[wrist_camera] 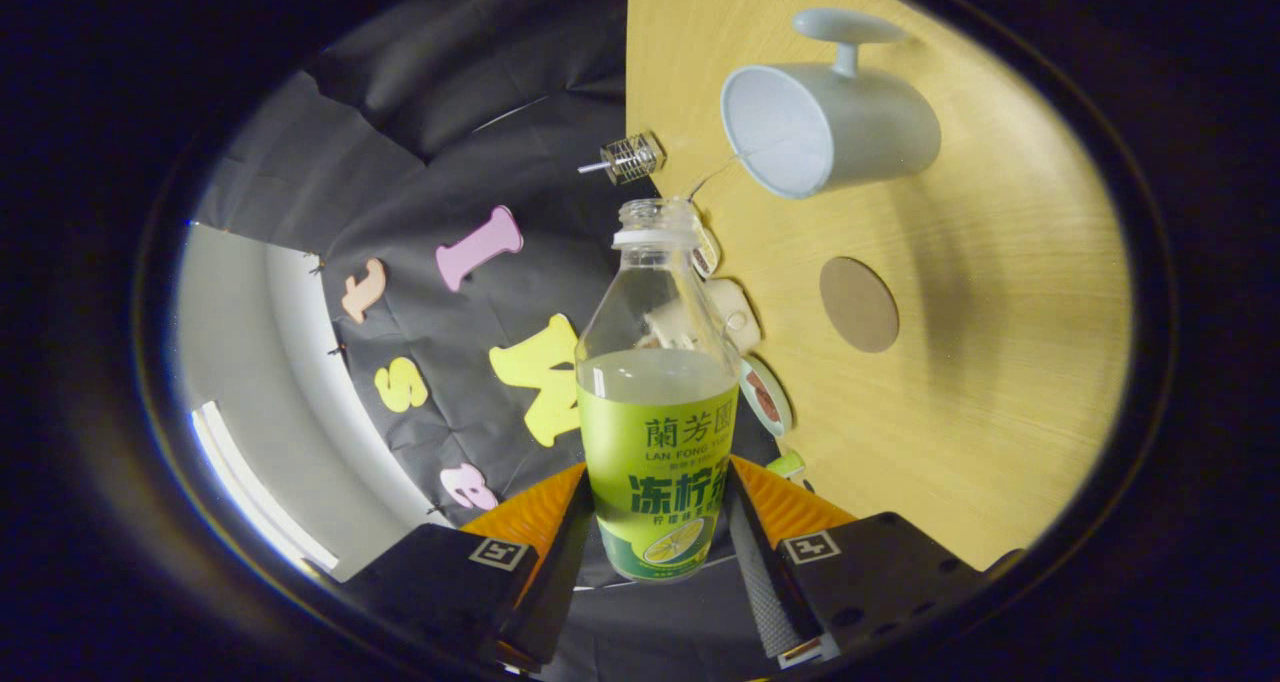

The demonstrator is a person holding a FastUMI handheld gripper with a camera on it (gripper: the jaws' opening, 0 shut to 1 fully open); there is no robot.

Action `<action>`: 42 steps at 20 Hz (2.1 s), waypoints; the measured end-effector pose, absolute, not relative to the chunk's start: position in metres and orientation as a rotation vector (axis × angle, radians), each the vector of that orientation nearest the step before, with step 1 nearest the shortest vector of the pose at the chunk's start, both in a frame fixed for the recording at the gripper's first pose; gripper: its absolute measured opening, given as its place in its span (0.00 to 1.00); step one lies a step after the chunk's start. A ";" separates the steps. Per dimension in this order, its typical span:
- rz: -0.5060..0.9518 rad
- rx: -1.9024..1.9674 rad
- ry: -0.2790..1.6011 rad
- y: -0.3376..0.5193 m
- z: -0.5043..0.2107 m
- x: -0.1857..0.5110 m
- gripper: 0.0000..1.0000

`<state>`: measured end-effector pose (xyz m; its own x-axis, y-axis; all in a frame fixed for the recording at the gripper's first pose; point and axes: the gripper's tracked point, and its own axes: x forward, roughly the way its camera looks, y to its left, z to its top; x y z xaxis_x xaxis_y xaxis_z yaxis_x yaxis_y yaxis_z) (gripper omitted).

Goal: Take the bottle from table, then pour the juice into the cup, finally place the bottle on the coaster

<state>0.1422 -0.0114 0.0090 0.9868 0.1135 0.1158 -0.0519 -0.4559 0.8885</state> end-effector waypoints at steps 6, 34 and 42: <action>0.212 2.064 0.029 -0.015 0.019 0.141 0.77; 0.294 2.198 -0.034 -0.042 0.053 0.133 0.77; 0.300 2.206 -0.024 -0.040 0.055 0.133 0.77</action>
<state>0.1329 -0.0400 0.0546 0.9705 0.0897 0.2236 -0.1240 -0.6099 0.7827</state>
